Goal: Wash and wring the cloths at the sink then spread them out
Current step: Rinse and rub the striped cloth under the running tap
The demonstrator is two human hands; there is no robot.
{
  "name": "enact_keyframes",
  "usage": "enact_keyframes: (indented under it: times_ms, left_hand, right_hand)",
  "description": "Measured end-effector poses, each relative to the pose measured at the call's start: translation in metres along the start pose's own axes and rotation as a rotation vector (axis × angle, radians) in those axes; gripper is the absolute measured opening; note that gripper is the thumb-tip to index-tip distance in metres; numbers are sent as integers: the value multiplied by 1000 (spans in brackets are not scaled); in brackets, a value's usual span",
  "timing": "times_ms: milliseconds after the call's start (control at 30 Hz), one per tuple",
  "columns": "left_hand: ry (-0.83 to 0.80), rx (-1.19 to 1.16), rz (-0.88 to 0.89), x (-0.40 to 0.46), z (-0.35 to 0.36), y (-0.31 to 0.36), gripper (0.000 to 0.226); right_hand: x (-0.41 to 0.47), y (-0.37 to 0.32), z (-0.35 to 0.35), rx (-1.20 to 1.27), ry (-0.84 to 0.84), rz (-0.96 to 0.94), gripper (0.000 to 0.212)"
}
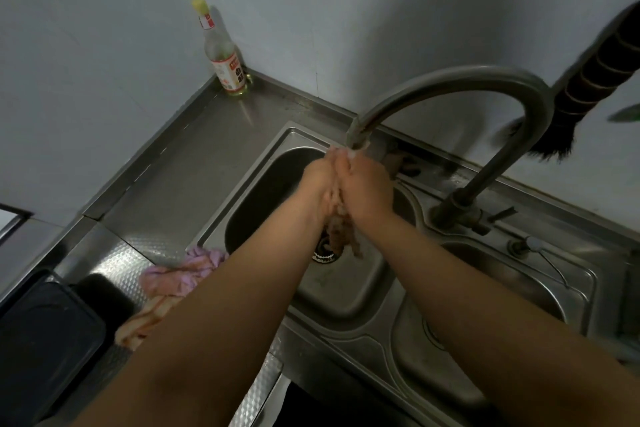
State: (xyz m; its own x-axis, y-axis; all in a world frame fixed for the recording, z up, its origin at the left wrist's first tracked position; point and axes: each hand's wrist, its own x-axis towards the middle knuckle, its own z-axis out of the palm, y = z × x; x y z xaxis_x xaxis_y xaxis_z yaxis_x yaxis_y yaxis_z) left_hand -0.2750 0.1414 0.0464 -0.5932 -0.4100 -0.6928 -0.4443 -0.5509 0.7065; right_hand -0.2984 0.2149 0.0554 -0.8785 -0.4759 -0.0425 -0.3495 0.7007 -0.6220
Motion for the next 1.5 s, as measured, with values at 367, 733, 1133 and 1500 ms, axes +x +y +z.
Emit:
enact_keyframes:
  times_ms: [367,733,1133,1500]
  left_hand:
    - [-516,24,-238,1,-46,20,71]
    - [-553,837,-176,0,-37,40,72]
    - [-736,771,-163,21,-85,-20,65]
    - [-516,314,-183,5,-82,-56,38]
  right_hand:
    - [19,33,-28,460,-351,-169,24]
    - [18,27,-25,-208,-609,-291,75]
    - [40,43,-33,472,-539,87,29]
    - [61,49,-24,904,-297,384,19]
